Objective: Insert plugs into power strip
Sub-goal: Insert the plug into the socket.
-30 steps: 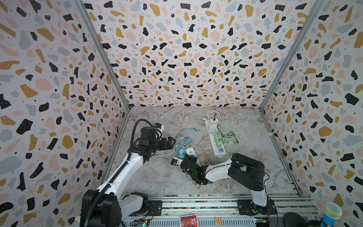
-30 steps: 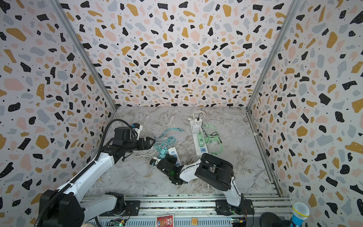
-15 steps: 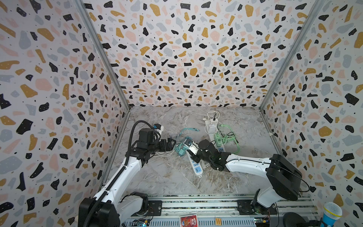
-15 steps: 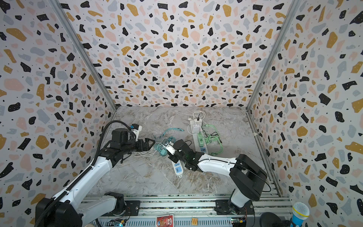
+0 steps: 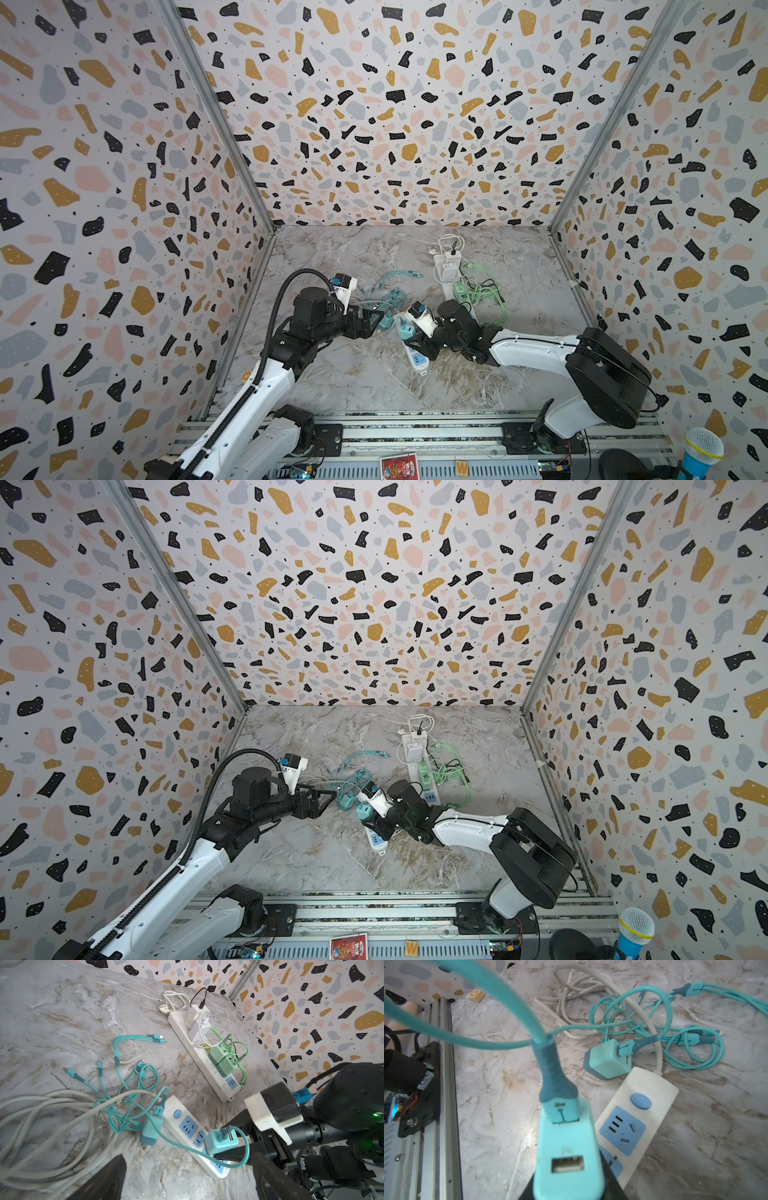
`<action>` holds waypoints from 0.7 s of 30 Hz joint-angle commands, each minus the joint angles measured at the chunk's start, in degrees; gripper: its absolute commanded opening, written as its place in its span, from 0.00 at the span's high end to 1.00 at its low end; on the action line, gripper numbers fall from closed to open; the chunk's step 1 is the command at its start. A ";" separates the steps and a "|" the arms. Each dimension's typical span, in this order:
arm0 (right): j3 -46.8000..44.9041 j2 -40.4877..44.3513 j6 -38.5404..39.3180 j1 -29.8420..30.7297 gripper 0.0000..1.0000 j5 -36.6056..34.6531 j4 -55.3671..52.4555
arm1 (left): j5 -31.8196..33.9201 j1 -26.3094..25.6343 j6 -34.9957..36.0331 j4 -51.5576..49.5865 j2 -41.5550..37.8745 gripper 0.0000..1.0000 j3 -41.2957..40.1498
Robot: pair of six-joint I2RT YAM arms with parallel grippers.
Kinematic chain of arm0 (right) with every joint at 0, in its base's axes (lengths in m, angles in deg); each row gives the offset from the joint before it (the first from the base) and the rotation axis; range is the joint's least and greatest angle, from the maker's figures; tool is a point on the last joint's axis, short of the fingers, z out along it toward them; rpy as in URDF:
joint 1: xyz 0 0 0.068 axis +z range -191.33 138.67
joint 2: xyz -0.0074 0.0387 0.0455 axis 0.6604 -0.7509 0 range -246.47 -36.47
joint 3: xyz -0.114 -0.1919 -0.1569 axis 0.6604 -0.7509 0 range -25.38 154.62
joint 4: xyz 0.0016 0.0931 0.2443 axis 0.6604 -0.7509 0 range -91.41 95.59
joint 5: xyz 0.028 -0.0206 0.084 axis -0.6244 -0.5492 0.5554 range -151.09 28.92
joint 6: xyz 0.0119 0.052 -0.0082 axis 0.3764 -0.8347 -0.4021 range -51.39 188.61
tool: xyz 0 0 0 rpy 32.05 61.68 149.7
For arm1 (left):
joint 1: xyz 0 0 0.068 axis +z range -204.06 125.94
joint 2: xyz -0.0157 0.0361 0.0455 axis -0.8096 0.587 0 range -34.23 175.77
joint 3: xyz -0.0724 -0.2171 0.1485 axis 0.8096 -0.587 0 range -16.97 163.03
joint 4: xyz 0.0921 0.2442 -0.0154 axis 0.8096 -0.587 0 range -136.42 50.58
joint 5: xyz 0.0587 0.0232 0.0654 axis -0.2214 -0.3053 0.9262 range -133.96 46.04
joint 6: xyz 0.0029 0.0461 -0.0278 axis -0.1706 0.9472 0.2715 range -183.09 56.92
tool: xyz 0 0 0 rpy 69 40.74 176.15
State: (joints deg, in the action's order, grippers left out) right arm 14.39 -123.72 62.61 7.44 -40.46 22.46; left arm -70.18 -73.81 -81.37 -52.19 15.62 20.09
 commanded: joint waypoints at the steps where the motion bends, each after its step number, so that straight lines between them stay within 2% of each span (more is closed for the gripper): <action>1: -0.62 2.32 -2.52 -0.57 0.90 1.71 2.60 | 1.12 -1.87 -2.24 4.86 -1.19 0.05 -1.40; 6: -2.39 1.93 -3.12 -1.18 0.90 -0.63 4.97 | 2.38 -5.50 -5.06 10.15 -0.31 0.06 -4.24; 13: -2.63 0.61 -2.63 -1.31 0.90 -1.64 6.56 | 4.96 -11.02 -5.89 14.19 1.45 0.06 -4.05; 19: -2.33 -0.76 -2.71 -1.51 0.90 -5.13 8.81 | 6.13 -11.72 -5.37 15.24 3.59 0.06 -2.85; 21: -2.07 -1.18 -3.36 -1.49 0.90 -7.06 9.36 | 9.53 -11.72 -5.97 14.66 3.33 0.05 -2.29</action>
State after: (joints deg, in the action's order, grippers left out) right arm 11.99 -124.63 60.08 6.13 -44.35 29.12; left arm -64.30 -85.32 -86.72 -40.13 19.18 15.90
